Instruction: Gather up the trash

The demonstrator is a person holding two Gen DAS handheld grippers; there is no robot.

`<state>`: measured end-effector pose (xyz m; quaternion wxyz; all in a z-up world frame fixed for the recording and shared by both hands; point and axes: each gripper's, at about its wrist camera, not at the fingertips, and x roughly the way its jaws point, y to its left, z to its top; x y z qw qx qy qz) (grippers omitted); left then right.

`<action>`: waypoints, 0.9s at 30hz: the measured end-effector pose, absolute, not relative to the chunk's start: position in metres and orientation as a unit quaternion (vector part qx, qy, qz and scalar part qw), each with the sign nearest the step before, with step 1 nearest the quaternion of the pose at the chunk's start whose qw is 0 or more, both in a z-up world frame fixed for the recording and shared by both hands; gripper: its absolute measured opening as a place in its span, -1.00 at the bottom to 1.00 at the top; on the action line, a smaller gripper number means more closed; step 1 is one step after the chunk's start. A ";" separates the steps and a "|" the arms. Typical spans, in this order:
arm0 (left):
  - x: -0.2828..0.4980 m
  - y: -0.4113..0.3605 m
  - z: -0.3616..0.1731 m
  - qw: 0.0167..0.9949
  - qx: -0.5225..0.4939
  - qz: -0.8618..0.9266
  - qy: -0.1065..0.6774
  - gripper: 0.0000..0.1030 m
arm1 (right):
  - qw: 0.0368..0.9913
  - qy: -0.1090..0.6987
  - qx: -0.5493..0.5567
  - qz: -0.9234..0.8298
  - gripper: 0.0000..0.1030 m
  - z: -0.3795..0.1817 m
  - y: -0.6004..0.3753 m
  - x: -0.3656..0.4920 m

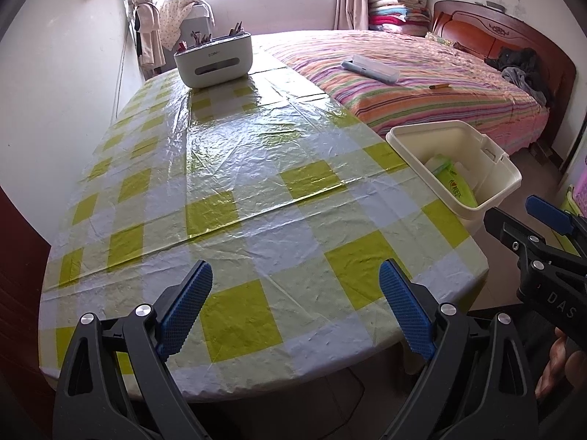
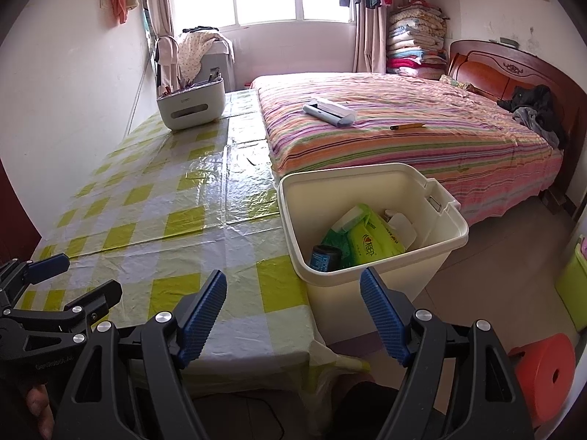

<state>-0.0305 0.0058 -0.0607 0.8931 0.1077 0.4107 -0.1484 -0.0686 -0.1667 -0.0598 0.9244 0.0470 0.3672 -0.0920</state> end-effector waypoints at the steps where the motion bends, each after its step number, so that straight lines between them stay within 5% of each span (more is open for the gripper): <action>1: -0.030 0.005 -0.061 0.892 0.108 -0.150 0.413 0.77 | 0.924 0.367 0.048 -0.092 0.43 -0.060 -0.167 -0.068; 27: -0.035 -0.007 -0.068 0.886 0.135 -0.158 0.414 0.77 | 0.921 0.374 0.063 -0.090 0.43 -0.066 -0.175 -0.071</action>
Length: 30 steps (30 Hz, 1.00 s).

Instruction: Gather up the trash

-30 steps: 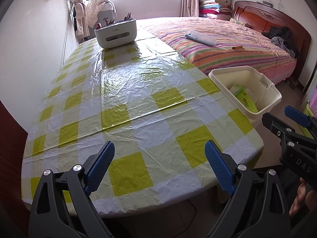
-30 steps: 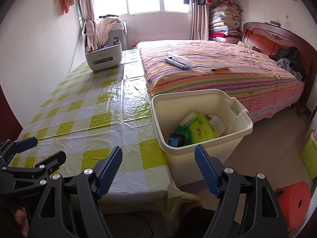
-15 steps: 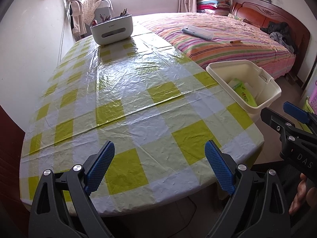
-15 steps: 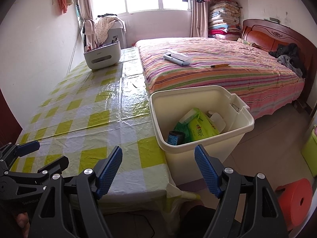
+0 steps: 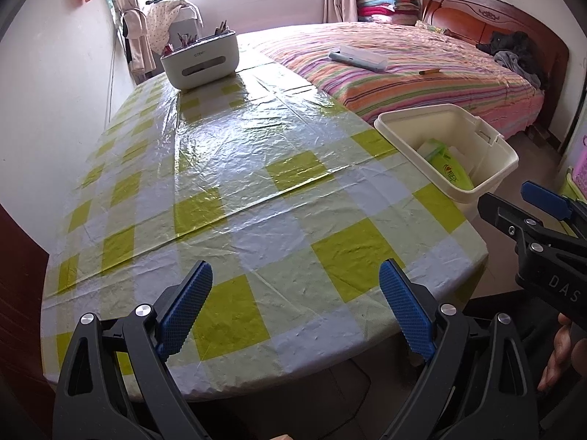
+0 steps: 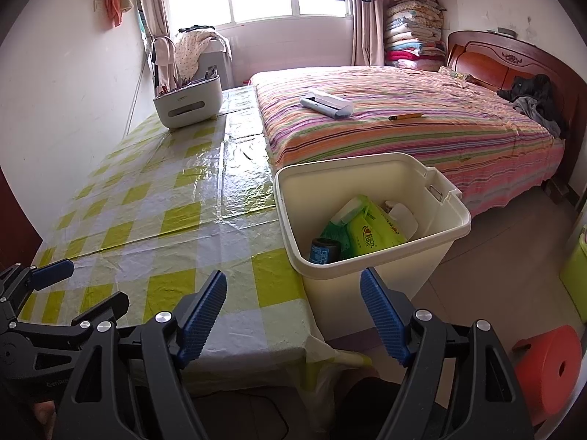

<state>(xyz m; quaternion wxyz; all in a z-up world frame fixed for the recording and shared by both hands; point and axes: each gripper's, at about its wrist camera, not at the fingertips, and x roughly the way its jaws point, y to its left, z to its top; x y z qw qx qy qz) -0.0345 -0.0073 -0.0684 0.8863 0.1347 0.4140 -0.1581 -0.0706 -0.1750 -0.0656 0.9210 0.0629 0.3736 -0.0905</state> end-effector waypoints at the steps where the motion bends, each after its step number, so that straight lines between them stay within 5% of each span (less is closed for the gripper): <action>1: -0.034 -0.007 -0.069 0.886 0.134 -0.159 0.415 0.77 | 0.921 0.374 0.064 -0.090 0.43 -0.066 -0.175 -0.071; 30: -0.039 -0.021 -0.080 0.882 0.165 -0.167 0.409 0.88 | 0.919 0.378 0.071 -0.091 0.43 -0.069 -0.181 -0.069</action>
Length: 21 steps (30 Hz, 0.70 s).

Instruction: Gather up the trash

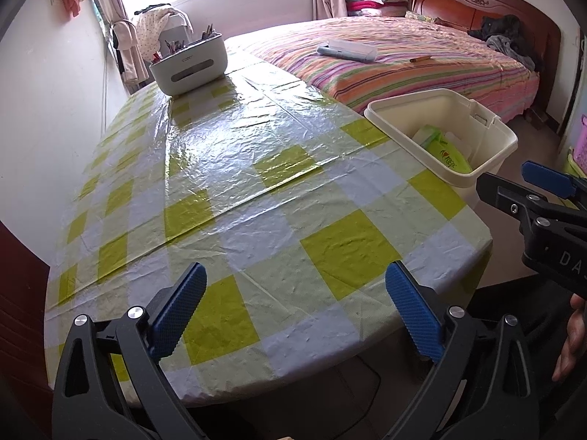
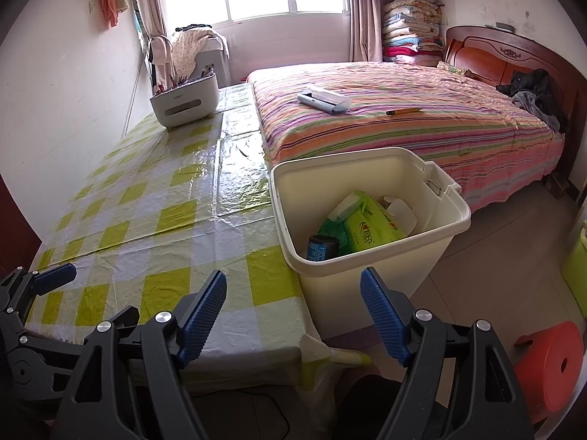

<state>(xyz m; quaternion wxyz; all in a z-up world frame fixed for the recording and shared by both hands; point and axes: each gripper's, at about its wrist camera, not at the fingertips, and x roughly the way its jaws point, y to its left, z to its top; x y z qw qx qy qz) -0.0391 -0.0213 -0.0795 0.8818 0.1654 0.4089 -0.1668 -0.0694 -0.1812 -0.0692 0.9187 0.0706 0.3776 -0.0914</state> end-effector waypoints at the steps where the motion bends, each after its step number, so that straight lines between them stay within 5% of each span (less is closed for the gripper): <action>1: -0.039 -0.021 -0.080 0.881 0.163 -0.170 0.411 0.88 | 0.919 0.378 0.071 -0.091 0.43 -0.070 -0.181 -0.069; 21: -0.043 -0.025 -0.080 0.882 0.174 -0.172 0.402 0.88 | 0.918 0.378 0.074 -0.093 0.43 -0.072 -0.182 -0.071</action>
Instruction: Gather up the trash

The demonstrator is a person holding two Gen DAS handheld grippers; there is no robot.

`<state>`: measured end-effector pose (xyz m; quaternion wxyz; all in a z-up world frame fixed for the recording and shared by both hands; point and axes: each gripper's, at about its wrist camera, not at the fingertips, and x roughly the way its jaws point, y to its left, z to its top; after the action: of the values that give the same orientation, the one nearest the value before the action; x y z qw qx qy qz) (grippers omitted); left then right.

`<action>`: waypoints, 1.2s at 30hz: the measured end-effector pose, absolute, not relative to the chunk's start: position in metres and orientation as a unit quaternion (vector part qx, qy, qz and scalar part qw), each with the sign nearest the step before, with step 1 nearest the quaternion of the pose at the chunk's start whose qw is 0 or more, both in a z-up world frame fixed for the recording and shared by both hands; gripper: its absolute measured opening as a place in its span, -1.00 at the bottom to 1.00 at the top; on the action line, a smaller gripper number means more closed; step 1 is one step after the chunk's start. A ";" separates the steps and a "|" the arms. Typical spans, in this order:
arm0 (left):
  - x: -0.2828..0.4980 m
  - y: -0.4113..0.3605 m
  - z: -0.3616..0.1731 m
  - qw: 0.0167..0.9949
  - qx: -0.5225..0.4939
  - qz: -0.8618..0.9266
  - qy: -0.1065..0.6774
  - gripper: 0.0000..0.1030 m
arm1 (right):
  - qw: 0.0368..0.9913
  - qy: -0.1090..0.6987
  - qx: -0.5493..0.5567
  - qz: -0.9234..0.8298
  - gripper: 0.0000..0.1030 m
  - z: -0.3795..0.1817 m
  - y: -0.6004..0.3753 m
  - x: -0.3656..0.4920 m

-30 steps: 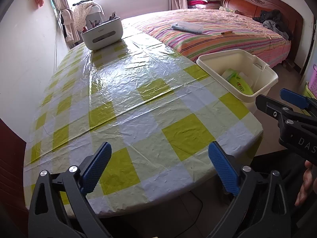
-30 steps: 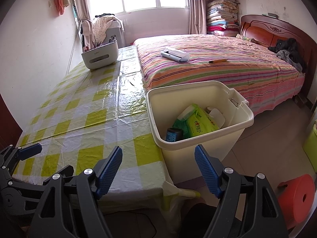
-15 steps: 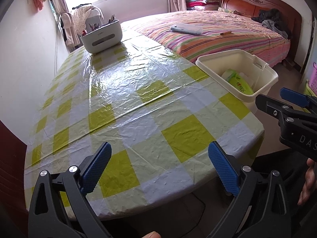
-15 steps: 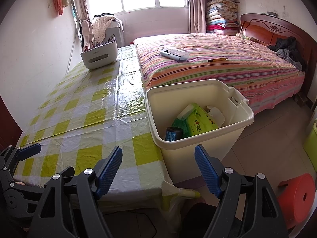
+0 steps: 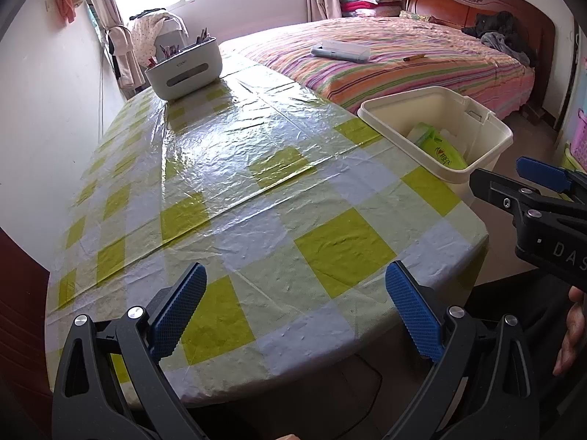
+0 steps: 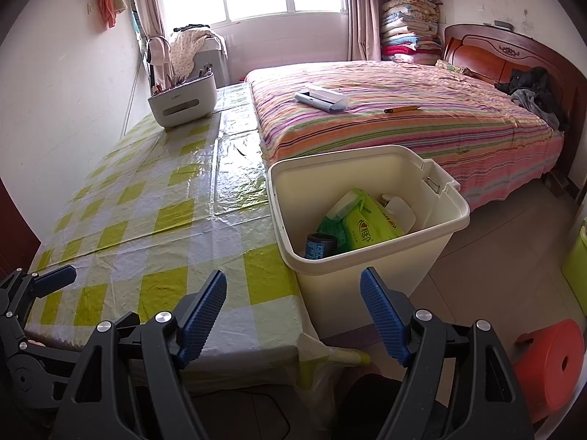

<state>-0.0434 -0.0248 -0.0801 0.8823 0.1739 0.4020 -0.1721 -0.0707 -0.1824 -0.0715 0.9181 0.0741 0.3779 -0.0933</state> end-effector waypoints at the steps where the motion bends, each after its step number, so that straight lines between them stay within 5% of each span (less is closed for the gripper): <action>1: -0.043 -0.025 -0.080 0.882 0.174 -0.171 0.403 0.88 | 0.918 0.378 0.075 -0.094 0.43 -0.072 -0.182 -0.071; 36: -0.039 -0.027 -0.090 0.881 0.176 -0.162 0.409 0.88 | 0.915 0.384 0.077 -0.097 0.43 -0.078 -0.185 -0.070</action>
<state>-0.0391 -0.0268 -0.0900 0.8807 0.1758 0.4092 -0.1615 -0.0703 -0.1849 -0.0784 0.9151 0.0771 0.3838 -0.0965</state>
